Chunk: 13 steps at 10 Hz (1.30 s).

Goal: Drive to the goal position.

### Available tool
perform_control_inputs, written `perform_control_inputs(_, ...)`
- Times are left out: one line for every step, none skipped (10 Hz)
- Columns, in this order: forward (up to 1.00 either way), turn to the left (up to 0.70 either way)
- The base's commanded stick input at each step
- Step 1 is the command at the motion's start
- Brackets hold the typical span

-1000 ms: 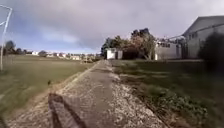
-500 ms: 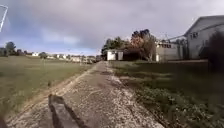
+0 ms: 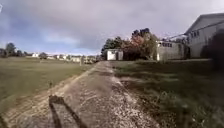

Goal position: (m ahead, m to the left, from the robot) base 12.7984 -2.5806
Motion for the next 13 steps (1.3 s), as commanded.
perform_control_inputs(0.7, 0.0)
perform_control_inputs(0.7, 0.0)
perform_control_inputs(0.7, 0.0)
perform_control_inputs(0.7, 0.0)
perform_control_inputs(0.7, 0.0)
perform_control_inputs(0.7, 0.0)
perform_control_inputs(0.7, 0.0)
perform_control_inputs(0.7, 0.0)
perform_control_inputs(0.7, 0.0)
perform_control_inputs(0.7, 0.0)
perform_control_inputs(0.7, 0.0)
perform_control_inputs(0.7, 0.0)
perform_control_inputs(0.7, 0.0)
